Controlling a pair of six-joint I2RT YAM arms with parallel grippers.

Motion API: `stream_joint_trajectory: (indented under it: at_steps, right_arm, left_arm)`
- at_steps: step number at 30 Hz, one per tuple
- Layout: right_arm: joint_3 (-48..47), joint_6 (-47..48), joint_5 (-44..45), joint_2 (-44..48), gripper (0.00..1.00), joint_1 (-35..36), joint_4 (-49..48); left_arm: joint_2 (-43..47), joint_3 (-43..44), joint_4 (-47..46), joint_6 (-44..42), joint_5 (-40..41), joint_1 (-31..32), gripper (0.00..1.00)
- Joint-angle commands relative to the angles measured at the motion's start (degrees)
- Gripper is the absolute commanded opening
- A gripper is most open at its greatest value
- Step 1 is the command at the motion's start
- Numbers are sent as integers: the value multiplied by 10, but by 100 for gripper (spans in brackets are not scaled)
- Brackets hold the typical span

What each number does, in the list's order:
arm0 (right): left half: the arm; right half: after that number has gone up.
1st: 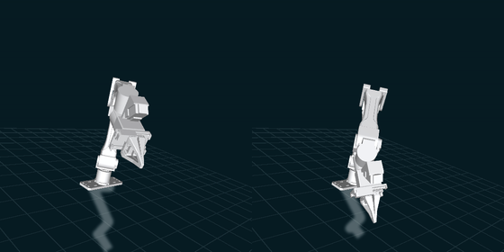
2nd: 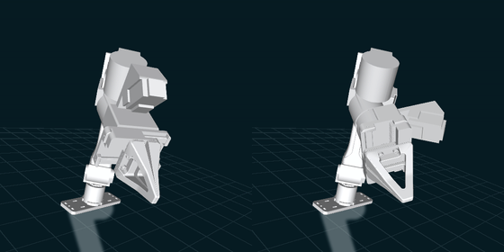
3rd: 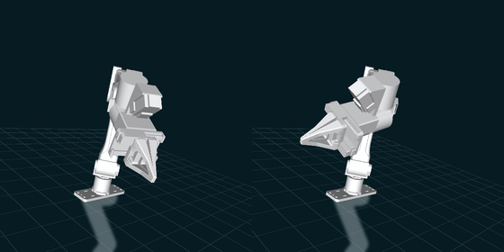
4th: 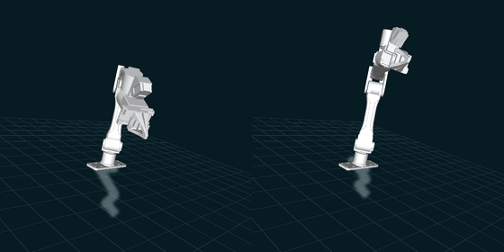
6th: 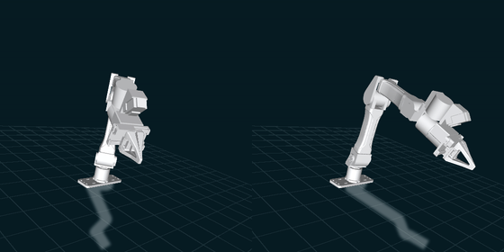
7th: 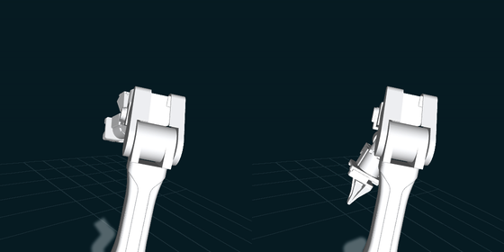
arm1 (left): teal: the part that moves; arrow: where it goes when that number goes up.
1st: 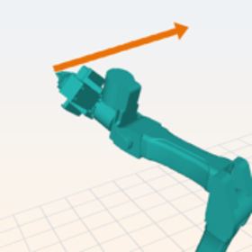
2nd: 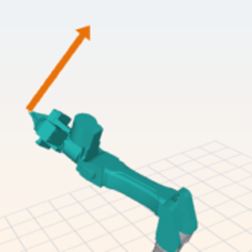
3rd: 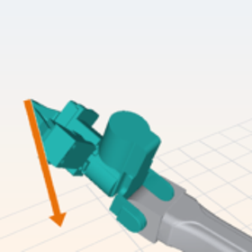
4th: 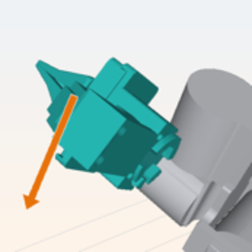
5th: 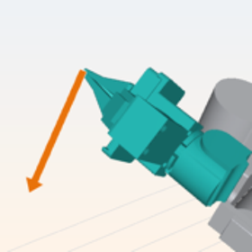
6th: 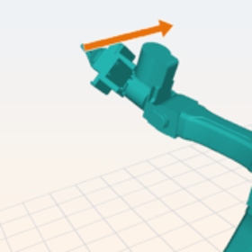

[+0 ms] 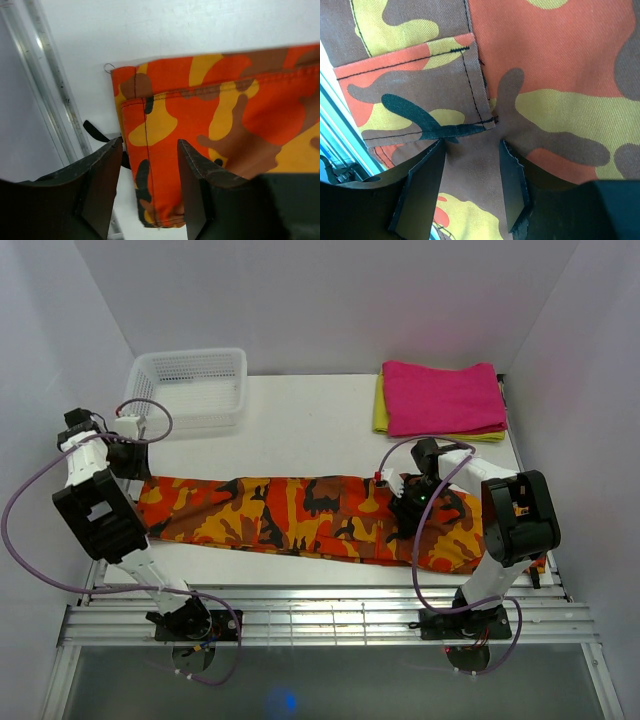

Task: Fold and stack the trousers
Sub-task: Fold the trousers

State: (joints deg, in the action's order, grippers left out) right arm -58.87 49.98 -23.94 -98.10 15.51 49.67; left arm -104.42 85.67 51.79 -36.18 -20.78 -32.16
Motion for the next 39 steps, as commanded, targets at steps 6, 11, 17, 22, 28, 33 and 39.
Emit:
stream_joint_trajectory:
  at_steps: [6,11,17,22,28,33,39]
  right_arm:
    - [-23,13,23,-11,53,0,60]
    - [-41,14,28,-17,53,1,79]
    - [-56,14,44,-22,53,1,91]
    - [-66,13,43,-21,53,1,102]
    - [-67,16,39,-19,53,1,104]
    - [-66,18,39,-22,53,1,104]
    - [-56,24,43,-21,53,1,102]
  left_arm:
    - [-101,119,156,-309,-49,8,57]
    - [-116,135,161,-395,-35,31,56]
    - [-126,116,186,-446,2,83,54]
    - [-153,117,184,-438,21,103,52]
    - [-166,123,180,-443,46,108,52]
    - [-170,113,172,-451,78,109,52]
    - [-163,95,165,-470,92,110,50]
